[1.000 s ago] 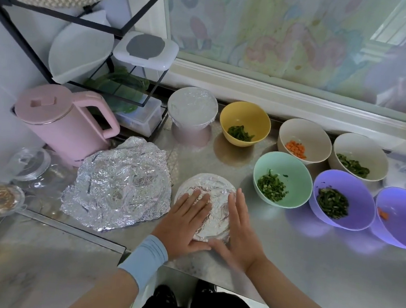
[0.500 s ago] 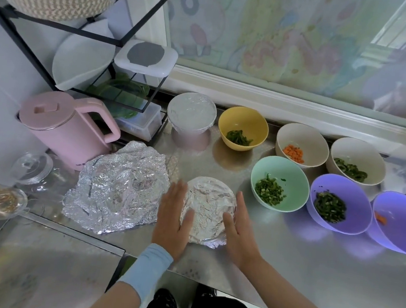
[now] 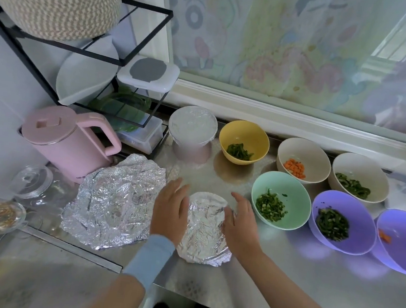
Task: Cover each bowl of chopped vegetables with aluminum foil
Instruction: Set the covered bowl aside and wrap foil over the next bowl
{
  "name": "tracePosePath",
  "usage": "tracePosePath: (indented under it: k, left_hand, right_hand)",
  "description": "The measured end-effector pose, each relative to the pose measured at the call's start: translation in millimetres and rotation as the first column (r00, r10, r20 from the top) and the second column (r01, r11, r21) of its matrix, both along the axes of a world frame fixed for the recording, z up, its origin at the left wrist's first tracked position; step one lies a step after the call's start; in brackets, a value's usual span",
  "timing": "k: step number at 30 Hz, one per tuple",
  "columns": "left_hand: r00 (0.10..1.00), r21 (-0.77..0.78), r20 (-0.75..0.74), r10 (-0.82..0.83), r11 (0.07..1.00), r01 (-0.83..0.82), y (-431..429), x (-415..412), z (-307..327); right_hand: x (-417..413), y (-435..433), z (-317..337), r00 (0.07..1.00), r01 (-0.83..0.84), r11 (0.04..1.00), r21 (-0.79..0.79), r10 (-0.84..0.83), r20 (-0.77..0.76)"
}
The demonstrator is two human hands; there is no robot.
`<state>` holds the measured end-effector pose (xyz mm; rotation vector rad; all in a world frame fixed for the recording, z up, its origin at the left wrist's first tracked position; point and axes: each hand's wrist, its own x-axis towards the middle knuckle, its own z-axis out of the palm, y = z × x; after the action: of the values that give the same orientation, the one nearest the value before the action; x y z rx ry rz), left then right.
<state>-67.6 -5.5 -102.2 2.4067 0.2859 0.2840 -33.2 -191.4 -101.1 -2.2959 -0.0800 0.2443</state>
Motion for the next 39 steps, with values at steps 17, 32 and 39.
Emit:
tracePosePath:
  k: [17,32,39]
  left_hand:
    - [0.938,-0.331,-0.326,-0.115,0.944,0.001,-4,51,-5]
    - [0.929,-0.268,-0.324,-0.181,0.959,0.093,-12,39,-1]
    - [0.940,-0.342,-0.325,-0.108,0.940,-0.010,-14,42,-8]
  right_hand:
    - [36,26,-10,0.959,0.221,0.965,0.139,-0.190,-0.208]
    - [39,16,-12,0.997,0.040,0.999,0.005,-0.040,-0.069]
    - [41,16,-14,0.996,-0.047,0.998,-0.049,0.043,-0.084]
